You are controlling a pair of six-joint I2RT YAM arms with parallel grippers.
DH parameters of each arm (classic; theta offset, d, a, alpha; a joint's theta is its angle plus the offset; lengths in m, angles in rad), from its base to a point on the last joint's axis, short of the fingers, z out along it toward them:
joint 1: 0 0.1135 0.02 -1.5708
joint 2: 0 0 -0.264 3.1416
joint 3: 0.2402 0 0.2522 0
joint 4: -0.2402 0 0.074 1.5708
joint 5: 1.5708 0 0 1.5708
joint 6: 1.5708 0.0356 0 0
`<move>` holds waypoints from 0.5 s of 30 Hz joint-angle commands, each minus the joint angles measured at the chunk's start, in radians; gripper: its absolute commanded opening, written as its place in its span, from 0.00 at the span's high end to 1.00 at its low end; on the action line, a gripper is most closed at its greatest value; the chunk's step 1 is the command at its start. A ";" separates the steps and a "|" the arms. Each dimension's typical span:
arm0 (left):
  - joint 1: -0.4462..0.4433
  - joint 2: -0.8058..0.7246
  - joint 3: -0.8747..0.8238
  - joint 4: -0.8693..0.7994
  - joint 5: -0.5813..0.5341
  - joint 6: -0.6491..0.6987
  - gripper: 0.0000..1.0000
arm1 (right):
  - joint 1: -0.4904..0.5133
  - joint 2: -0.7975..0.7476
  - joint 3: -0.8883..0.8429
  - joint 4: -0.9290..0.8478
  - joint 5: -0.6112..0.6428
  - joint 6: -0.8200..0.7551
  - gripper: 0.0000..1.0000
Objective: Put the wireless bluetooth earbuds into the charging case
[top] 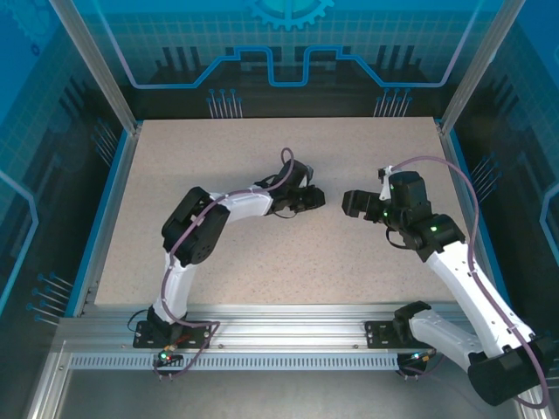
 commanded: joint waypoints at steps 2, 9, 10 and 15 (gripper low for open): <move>-0.003 0.053 0.086 -0.121 0.021 -0.024 1.00 | -0.014 0.004 0.015 0.005 -0.014 0.002 0.00; 0.001 0.092 0.131 -0.191 0.003 -0.005 0.98 | -0.019 0.003 0.022 -0.001 -0.012 -0.001 0.00; 0.001 0.095 0.134 -0.201 0.003 0.000 0.96 | -0.019 0.001 0.022 -0.001 -0.014 -0.001 0.00; 0.007 0.092 0.137 -0.246 -0.015 0.033 0.81 | -0.021 -0.001 0.018 -0.001 -0.015 0.000 0.00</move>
